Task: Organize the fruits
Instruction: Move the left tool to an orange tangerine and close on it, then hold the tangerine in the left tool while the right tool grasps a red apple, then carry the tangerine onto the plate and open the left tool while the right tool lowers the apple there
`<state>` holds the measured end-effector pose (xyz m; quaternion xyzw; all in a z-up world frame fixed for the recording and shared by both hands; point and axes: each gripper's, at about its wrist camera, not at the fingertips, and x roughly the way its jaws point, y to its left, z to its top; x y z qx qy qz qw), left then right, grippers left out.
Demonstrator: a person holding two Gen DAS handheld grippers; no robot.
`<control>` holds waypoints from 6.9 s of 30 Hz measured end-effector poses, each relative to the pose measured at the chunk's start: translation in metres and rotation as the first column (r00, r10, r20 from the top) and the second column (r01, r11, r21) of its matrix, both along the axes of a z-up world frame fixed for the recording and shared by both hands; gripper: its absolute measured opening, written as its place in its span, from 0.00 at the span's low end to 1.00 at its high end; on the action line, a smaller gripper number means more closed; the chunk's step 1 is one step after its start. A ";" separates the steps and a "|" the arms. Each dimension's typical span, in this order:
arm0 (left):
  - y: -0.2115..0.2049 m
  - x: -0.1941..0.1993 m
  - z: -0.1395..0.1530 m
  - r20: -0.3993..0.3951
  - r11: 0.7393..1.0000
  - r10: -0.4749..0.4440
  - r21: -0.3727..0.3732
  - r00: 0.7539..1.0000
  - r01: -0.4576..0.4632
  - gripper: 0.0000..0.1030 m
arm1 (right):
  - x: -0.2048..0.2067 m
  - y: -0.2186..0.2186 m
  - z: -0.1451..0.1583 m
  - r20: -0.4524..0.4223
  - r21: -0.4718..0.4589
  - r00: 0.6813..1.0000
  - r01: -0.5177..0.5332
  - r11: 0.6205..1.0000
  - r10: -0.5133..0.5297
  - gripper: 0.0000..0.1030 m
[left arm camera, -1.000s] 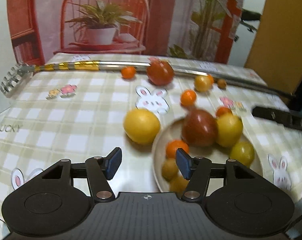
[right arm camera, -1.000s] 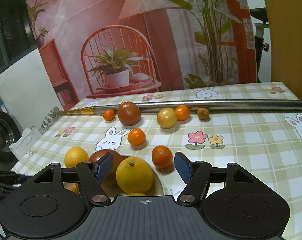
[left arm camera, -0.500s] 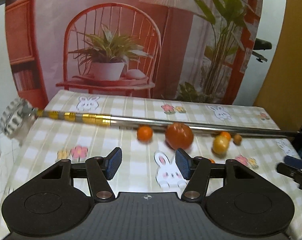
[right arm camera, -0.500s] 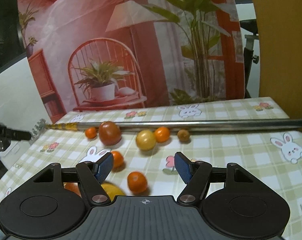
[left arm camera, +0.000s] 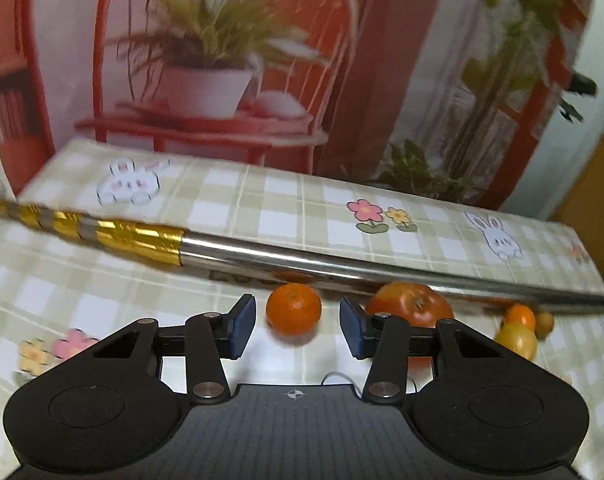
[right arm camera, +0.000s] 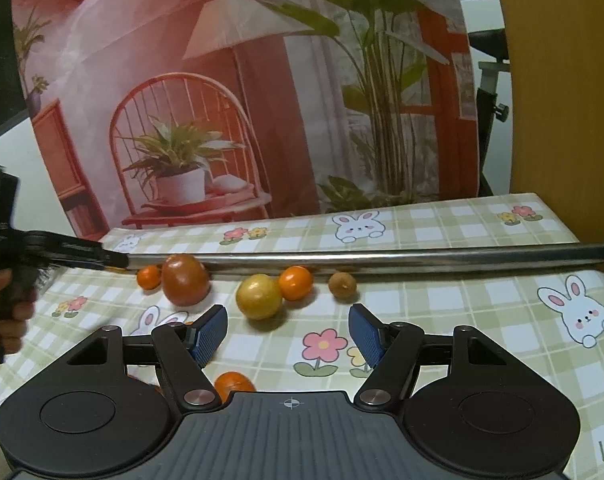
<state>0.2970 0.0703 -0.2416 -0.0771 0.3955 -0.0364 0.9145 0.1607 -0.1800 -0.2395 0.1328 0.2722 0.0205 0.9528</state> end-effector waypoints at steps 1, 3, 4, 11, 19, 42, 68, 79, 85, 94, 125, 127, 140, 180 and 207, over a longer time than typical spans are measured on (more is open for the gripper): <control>0.001 0.003 -0.004 -0.006 1.000 0.010 -0.022 1.000 -0.010 0.47 | 0.001 0.000 -0.002 -0.004 0.001 1.000 0.001 1.000 -0.001 0.62; 0.004 0.009 -0.011 -0.019 0.998 0.015 -0.053 1.000 -0.016 0.47 | 0.004 -0.002 -0.005 -0.013 0.003 1.000 0.003 1.000 -0.003 0.62; 0.003 0.011 -0.013 -0.025 0.999 0.016 -0.049 1.000 -0.017 0.47 | 0.005 -0.002 -0.007 -0.017 0.001 1.000 0.004 1.000 -0.004 0.62; -0.002 0.016 -0.022 -0.040 1.000 -0.003 -0.017 0.999 0.002 0.37 | 0.011 -0.006 -0.013 -0.032 0.004 0.999 0.006 1.000 -0.006 0.62; 0.003 -0.004 -0.010 -0.037 1.000 -0.015 -0.002 0.999 0.015 0.36 | 0.010 -0.004 -0.012 -0.037 0.020 0.999 0.001 1.000 0.000 0.62; 0.063 -0.176 0.048 0.016 0.999 0.049 -0.018 0.999 -0.048 0.36 | -0.009 0.037 0.018 -0.036 0.085 0.995 -0.091 0.992 0.094 0.62; 0.085 -0.158 0.034 0.098 0.994 0.107 -0.037 0.989 -0.104 0.37 | 0.184 0.165 -0.002 -0.228 -0.221 0.926 -0.351 0.910 0.302 0.63; 0.078 -0.158 0.028 0.086 0.996 0.086 -0.033 0.993 -0.084 0.37 | 0.216 0.169 -0.036 -0.326 -0.221 0.916 -0.315 0.923 0.235 0.56; 0.073 -0.158 0.029 0.083 0.997 0.074 -0.029 0.994 -0.072 0.37 | 0.214 0.169 -0.035 -0.326 -0.216 0.913 -0.325 0.921 0.246 0.55; 0.058 -0.169 0.038 0.087 0.999 0.031 -0.009 0.996 -0.031 0.36 | 0.185 0.156 -0.023 -0.291 -0.129 0.914 -0.329 0.936 0.281 0.55; -0.039 -0.236 0.077 0.119 0.990 -0.136 0.045 0.983 0.132 0.36 | -0.048 0.059 0.054 0.076 0.059 0.976 -0.209 0.976 0.204 0.55; -0.045 -0.242 0.071 0.122 0.989 -0.150 0.030 0.981 0.148 0.37 | -0.060 0.058 0.052 0.076 0.035 0.977 -0.200 0.979 0.197 0.55; -0.063 -0.258 0.028 0.045 0.983 -0.183 -0.021 0.982 0.184 0.37 | -0.105 0.065 0.001 -0.064 0.041 0.974 -0.216 0.975 0.219 0.55; -0.079 -0.244 -0.010 -0.155 0.978 -0.196 0.035 0.968 0.204 0.37 | -0.108 0.077 -0.012 -0.109 0.055 0.953 -0.278 0.959 0.283 0.55; -0.072 -0.257 0.010 0.004 0.985 -0.151 0.086 0.989 0.150 0.40 | -0.100 0.084 -0.007 -0.084 0.046 0.945 -0.314 0.948 0.317 0.55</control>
